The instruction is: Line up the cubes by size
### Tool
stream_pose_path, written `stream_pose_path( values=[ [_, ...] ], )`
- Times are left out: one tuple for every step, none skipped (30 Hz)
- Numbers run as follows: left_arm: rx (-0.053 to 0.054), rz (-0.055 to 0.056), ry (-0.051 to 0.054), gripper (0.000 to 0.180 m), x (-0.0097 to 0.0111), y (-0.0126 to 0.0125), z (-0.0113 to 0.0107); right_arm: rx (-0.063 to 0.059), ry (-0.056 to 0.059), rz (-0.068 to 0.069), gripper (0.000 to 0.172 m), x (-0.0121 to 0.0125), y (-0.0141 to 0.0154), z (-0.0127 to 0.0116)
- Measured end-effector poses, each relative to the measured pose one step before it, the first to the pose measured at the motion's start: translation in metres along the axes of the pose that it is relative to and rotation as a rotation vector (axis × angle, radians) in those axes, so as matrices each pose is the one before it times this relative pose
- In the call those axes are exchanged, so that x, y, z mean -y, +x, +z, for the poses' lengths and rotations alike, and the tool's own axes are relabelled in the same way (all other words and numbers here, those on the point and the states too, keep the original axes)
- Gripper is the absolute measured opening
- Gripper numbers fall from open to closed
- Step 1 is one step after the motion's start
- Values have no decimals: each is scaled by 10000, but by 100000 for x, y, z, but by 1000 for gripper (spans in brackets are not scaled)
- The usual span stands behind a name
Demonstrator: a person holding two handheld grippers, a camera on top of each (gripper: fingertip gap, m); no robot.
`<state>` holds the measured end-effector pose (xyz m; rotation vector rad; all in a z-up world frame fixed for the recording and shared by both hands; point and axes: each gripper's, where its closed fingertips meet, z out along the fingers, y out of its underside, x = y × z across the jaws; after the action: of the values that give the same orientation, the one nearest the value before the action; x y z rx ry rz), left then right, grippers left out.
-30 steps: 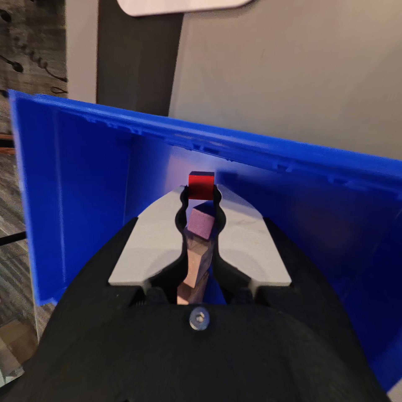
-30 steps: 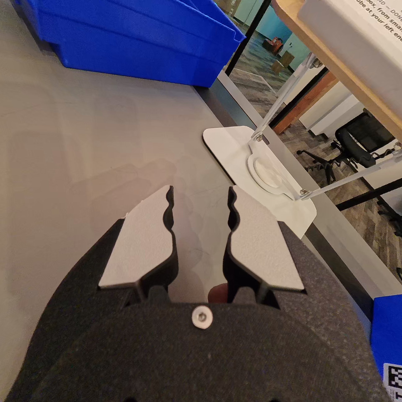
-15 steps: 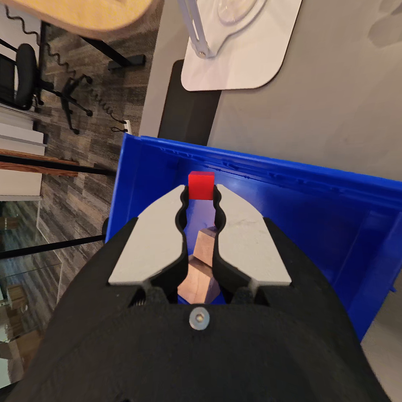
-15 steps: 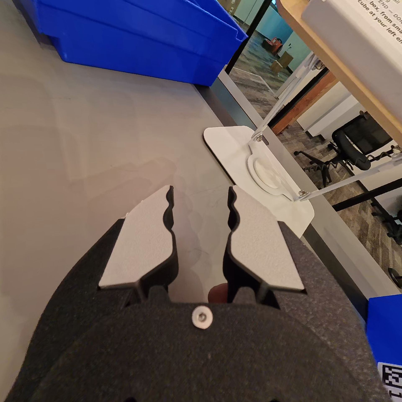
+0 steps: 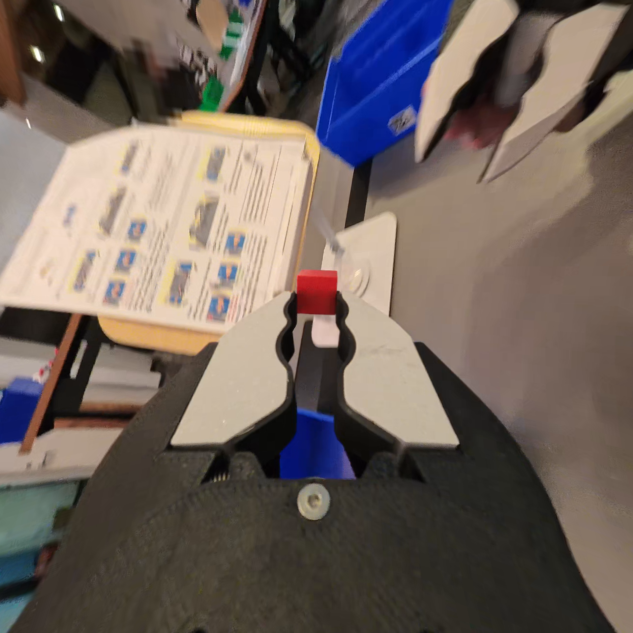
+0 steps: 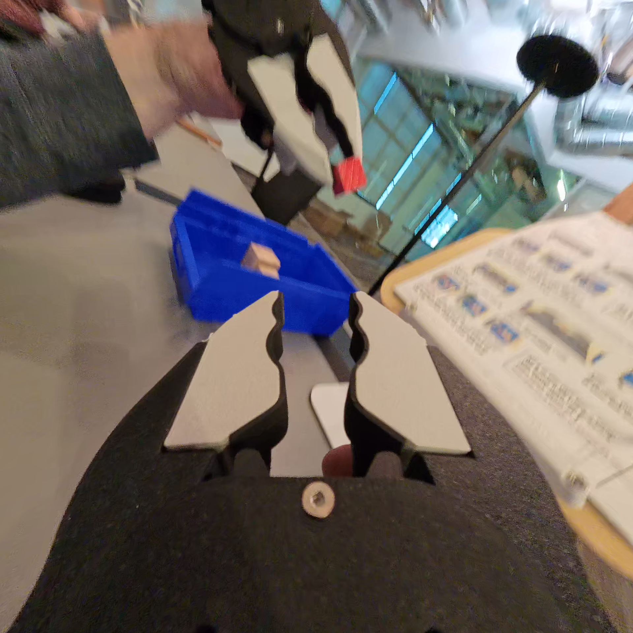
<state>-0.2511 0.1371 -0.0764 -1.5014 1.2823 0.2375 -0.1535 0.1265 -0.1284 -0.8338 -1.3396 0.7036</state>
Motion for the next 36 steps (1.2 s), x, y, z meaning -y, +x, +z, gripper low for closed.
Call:
stream_pose_path(
  values=[
    [-52, 171, 467, 21, 1962, 398, -60, 156, 535, -44, 33, 2169, 479, -72],
    [-75, 128, 432, 21, 1812, 366, -28, 199, 514, -76, 31, 2122, 437, -79],
    [-46, 71, 455, 21, 1713, 281, 3, 133, 502, -159, 31, 2062, 478, -147],
    [-7, 56, 393, 21, 1519, 204, 126, 104, 447, -192, 30, 1900, 481, -218],
    [-37, 117, 268, 21, 1248, 280, 247, 172, 310, -118, 29, 1582, 356, -240],
    [-116, 80, 303, 21, 1214, 385, 298, 171, 190, -48, 29, 1218, 286, -267],
    [-97, 55, 382, 21, 1225, 321, 302, 3, 171, -66, 29, 954, 354, -387],
    [-108, 52, 366, 21, 1105, 308, 312, -38, 220, -69, 28, 754, 236, -514],
    [-113, 61, 294, 21, 883, 287, 310, 19, 209, -66, 27, 585, 87, -525],
    [2, 71, 282, 21, 779, 69, 221, 30, 102, -112, 27, 373, 61, -410],
    [-61, -6, 366, 21, 808, 110, 138, -6, -16, -137, 27, 162, 147, -269],
    [-150, -52, 478, 21, 891, 228, 66, 33, -7, -165, 27, 112, 79, -220],
    [-86, -56, 421, 21, 755, 108, 17, 45, 23, -120, 27, 110, 28, -190],
    [-83, -50, 326, 20, 586, 99, 10, 21, 57, 6, 27, 142, 59, -124],
    [-153, -89, 389, 20, 613, 192, -31, 52, 144, 100, 27, 286, -21, -53],
    [-62, -103, 420, 21, 636, 23, -41, 190, 197, 78, 28, 403, -298, -19],
    [-40, -77, 289, 21, 447, 3, -4, 240, 117, -15, 28, 324, -453, 19],
    [-89, -43, 186, 20, 302, 131, 31, 104, -19, -98, 28, 154, -255, 61],
    [-72, -9, 108, 21, 195, 141, 55, 65, -58, -71, 28, 105, -172, 66],
    [-81, 0, -6, 21, 39, 167, 115, 95, 17, 4, 28, 173, -191, 43],
    [-71, 53, -32, 21, 15, 180, 121, 99, 73, 36, 28, 230, -183, 24],
    [-64, 35, 141, 21, 272, 139, 45, 21, 60, 17, 27, 210, -68, 26],
    [-100, -48, 190, 21, 359, 144, 21, 15, 34, -8, 27, 165, -64, 17],
    [-66, -15, 33, 21, 85, 121, 57, 49, 24, -18, 27, 128, -106, 12],
    [-37, 15, -100, 21, -184, 89, 118, 25, 6, -36, 26, 84, -88, 15],
    [-91, -32, -71, 20, -199, 138, 137, -21, 8, -35, 24, 83, -14, 25],
    [-85, -45, -5, 21, -111, 116, 147, 2, -6, -7, 23, 67, -34, 57],
    [-58, -24, 55, 21, 0, 64, 135, 40, -18, -1, 23, 19, -106, 69],
    [-46, -31, 86, 21, 91, 46, 65, 26, 5, -33, 22, 9, -94, 31],
    [-32, -24, 58, 21, 51, 23, 13, -16, 64, 15, 21, 60, 8, -16],
    [-24, -16, 24, 21, -13, 15, -5, 27, -18, 32, 21, -9, -22, 12],
    [-58, -38, 35, 21, -12, 60, 8, 21, -20, -40, 21, -1, -42, -2],
    [-45, -8, 61, 20, 35, 53, -4, 18, -23, -60, 21, -24, -51, 1],
    [-59, -30, 80, 20, 71, 68, 19, 41, -13, -9, 21, -28, -67, -2],
    [-64, -30, 113, 21, 138, 74, 24, 61, 21, 36, 21, 16, -70, -13],
    [-38, -16, 117, 21, 135, 36, 18, 26, 49, 24, 21, 52, -25, -14]
  ],
)
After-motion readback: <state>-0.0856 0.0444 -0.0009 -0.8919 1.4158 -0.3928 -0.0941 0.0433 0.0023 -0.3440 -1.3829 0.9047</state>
